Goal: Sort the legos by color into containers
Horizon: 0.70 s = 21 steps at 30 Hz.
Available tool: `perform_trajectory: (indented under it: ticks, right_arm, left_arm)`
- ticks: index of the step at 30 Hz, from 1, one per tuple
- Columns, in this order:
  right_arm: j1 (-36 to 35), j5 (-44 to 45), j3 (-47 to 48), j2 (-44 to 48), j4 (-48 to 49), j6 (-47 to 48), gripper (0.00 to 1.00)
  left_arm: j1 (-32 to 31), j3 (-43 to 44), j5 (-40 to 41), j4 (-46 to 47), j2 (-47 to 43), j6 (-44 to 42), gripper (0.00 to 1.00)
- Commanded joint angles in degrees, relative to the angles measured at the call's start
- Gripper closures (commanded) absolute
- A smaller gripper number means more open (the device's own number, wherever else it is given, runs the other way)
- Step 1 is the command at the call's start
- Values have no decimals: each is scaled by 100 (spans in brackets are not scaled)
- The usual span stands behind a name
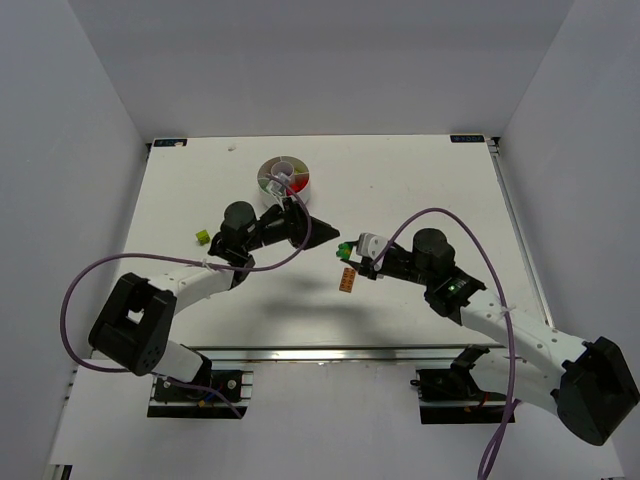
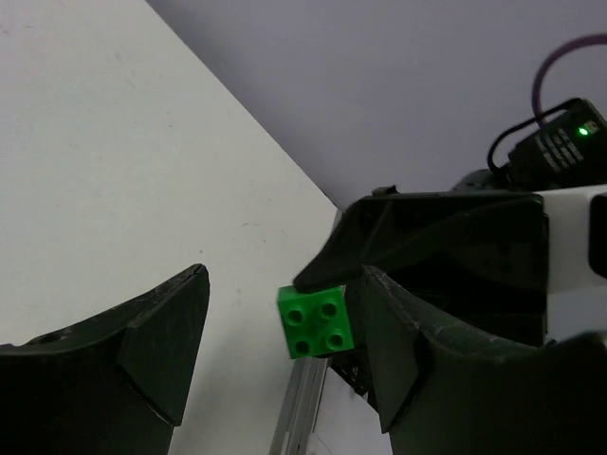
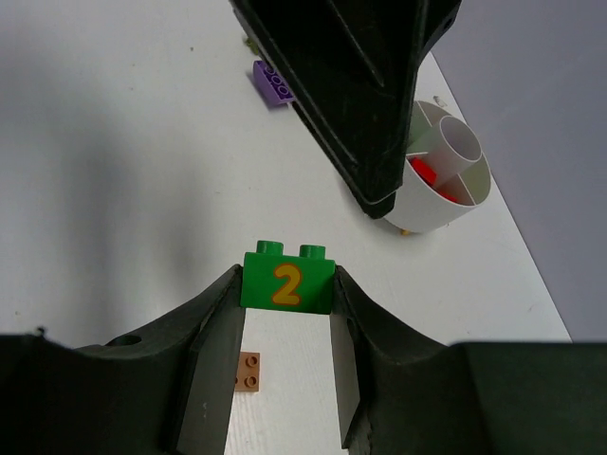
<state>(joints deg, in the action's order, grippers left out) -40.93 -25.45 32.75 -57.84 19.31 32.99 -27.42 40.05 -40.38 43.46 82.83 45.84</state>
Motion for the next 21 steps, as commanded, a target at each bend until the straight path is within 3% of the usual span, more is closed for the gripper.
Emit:
perform_trajectory:
  ticks: [1, 8, 21]
  right_arm:
    - [14, 67, -67, -60, 354, -135, 100]
    - [15, 198, -23, -341, 406, -293, 100]
    - [14, 726, -217, -148, 934, -513, 100]
  left_arm:
    - [-114, -59, -216, 619, -109, 21, 26]
    - [-228, -59, -391, 822, -48, 109, 25]
    - [-606, 310, -84, -846, 76, -989, 28]
